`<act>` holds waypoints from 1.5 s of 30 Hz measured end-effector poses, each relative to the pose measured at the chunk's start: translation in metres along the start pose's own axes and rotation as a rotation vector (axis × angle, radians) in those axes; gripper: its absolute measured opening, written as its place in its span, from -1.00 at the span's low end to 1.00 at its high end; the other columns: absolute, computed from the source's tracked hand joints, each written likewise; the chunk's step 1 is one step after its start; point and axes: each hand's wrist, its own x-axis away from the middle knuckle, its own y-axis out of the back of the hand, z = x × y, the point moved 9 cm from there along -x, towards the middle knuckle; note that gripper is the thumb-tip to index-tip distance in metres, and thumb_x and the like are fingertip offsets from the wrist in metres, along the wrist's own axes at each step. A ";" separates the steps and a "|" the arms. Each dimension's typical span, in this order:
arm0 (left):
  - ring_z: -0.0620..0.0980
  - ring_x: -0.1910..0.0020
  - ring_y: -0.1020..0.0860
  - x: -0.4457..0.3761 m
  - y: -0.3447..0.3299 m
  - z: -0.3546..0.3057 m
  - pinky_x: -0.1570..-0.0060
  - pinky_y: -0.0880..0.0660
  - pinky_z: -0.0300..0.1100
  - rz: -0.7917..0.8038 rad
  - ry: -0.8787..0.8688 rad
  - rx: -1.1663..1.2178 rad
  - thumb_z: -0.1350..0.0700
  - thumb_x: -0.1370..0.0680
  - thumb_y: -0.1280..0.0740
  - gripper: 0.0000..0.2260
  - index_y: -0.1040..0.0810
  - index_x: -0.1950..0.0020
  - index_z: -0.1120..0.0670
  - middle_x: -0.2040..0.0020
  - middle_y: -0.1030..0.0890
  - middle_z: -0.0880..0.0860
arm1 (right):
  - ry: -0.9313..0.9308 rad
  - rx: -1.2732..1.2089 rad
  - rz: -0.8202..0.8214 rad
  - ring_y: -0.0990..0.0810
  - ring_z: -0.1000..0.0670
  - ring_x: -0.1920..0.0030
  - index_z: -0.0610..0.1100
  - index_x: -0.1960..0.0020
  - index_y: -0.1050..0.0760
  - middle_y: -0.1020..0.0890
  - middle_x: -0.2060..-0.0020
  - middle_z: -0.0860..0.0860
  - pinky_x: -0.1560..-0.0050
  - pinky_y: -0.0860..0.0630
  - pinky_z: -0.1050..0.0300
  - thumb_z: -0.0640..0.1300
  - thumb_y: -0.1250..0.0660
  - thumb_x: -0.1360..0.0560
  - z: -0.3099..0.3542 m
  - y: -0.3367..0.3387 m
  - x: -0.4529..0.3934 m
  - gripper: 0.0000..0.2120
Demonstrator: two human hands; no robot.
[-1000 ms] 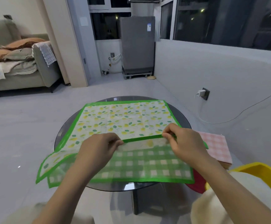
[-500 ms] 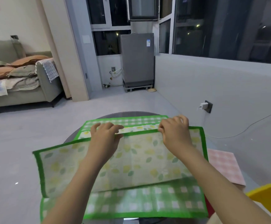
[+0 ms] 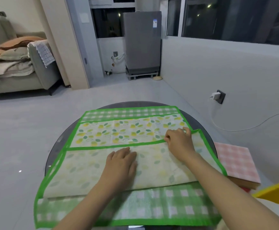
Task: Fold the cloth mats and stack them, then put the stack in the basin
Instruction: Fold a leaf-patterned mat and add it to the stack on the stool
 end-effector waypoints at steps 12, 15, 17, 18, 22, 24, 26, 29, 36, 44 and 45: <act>-0.02 -0.53 0.24 0.013 -0.029 0.000 -0.49 0.27 -0.05 0.196 0.076 -0.053 -0.15 -0.62 0.07 -0.49 0.12 -0.55 -0.12 -0.56 0.17 0.02 | 0.042 -0.006 -0.035 -0.42 -0.04 -0.27 -0.04 -0.21 -0.50 -0.56 -0.18 0.04 -0.35 0.06 0.08 -0.06 -0.13 -0.59 0.031 0.003 0.020 -0.73; -0.02 -0.52 0.26 0.013 -0.032 0.001 -0.49 0.28 -0.04 0.198 0.086 -0.055 -0.14 -0.62 0.10 -0.49 0.14 -0.55 -0.12 -0.56 0.19 0.03 | 0.158 -0.082 0.125 -0.24 0.01 -0.43 -0.05 -0.41 -0.33 -0.37 -0.41 0.01 -0.43 0.06 0.14 -0.04 0.00 -0.63 0.074 -0.006 0.052 -0.61; -0.03 -0.52 0.27 0.013 -0.034 0.002 -0.48 0.29 -0.04 0.200 0.087 -0.062 -0.15 -0.61 0.15 -0.50 0.17 -0.54 -0.12 -0.56 0.20 0.03 | 0.198 -0.092 0.280 -0.01 0.04 -0.52 -0.08 -0.52 -0.09 -0.12 -0.52 0.00 -0.47 0.17 0.14 -0.03 0.09 -0.64 0.091 -0.023 0.074 -0.54; -0.03 -0.52 0.27 0.013 -0.035 0.002 -0.48 0.30 -0.04 0.201 0.087 -0.069 -0.15 -0.61 0.16 -0.50 0.19 -0.54 -0.12 -0.56 0.21 0.03 | 0.207 -0.082 0.340 0.09 0.05 -0.53 -0.08 -0.54 0.02 -0.01 -0.54 0.01 -0.48 0.23 0.13 -0.01 0.13 -0.64 0.095 -0.031 0.082 -0.52; -0.04 -0.51 0.28 0.013 -0.035 0.004 -0.48 0.31 -0.04 0.196 0.084 -0.085 -0.13 -0.61 0.17 -0.51 0.21 -0.53 -0.13 -0.55 0.23 0.00 | 0.203 -0.025 0.408 0.28 0.09 -0.50 0.02 -0.53 0.24 0.20 -0.53 0.06 -0.48 0.34 0.07 0.07 0.21 -0.63 0.087 -0.045 0.091 -0.50; -0.04 -0.51 0.29 0.014 -0.035 0.004 -0.48 0.30 -0.02 0.194 0.088 -0.083 -0.11 -0.62 0.16 -0.52 0.21 -0.53 -0.14 -0.55 0.22 0.00 | 0.169 -0.007 0.401 0.29 0.09 -0.50 0.06 -0.52 0.25 0.22 -0.52 0.07 -0.49 0.32 0.04 0.07 0.21 -0.63 0.072 -0.043 0.090 -0.51; -0.04 -0.51 0.29 0.014 -0.035 0.004 -0.49 0.29 -0.01 0.194 0.088 -0.080 -0.11 -0.63 0.16 -0.52 0.21 -0.53 -0.14 -0.55 0.23 -0.01 | 0.117 0.015 0.399 0.29 0.09 -0.50 0.07 -0.52 0.25 0.22 -0.52 0.07 -0.49 0.31 0.04 0.08 0.23 -0.63 0.053 -0.040 0.088 -0.51; -0.04 -0.51 0.30 0.013 -0.035 0.004 -0.49 0.29 -0.01 0.194 0.080 -0.081 -0.11 -0.63 0.17 -0.52 0.22 -0.53 -0.14 -0.55 0.24 -0.02 | 0.047 0.030 0.388 0.28 0.08 -0.51 0.07 -0.53 0.24 0.21 -0.53 0.07 -0.49 0.31 0.04 0.08 0.23 -0.63 0.021 -0.035 0.086 -0.51; -0.05 -0.51 0.30 0.013 -0.036 0.005 -0.49 0.28 -0.01 0.201 0.081 -0.085 -0.12 -0.63 0.17 -0.52 0.23 -0.53 -0.16 -0.55 0.24 -0.02 | -0.078 0.087 0.337 0.21 0.05 -0.52 0.12 -0.53 0.19 0.16 -0.54 0.05 -0.49 0.26 0.03 0.13 0.22 -0.61 -0.046 -0.022 0.083 -0.50; -0.06 -0.51 0.28 0.013 -0.035 0.004 -0.49 0.26 -0.01 0.197 0.087 -0.085 -0.13 -0.63 0.17 -0.52 0.22 -0.53 -0.16 -0.55 0.23 -0.03 | -0.109 0.106 0.349 0.23 0.01 -0.52 0.10 -0.53 0.20 0.16 -0.54 0.00 -0.49 0.31 -0.02 0.15 0.22 -0.61 -0.055 -0.017 0.082 -0.49; -0.05 -0.51 0.28 0.014 -0.034 0.004 -0.49 0.27 -0.01 0.198 0.086 -0.083 -0.12 -0.63 0.16 -0.52 0.21 -0.53 -0.15 -0.55 0.23 -0.02 | -0.107 0.104 0.348 0.23 0.00 -0.52 0.08 -0.53 0.19 0.16 -0.54 -0.02 -0.49 0.32 -0.03 0.13 0.21 -0.61 -0.049 -0.017 0.081 -0.49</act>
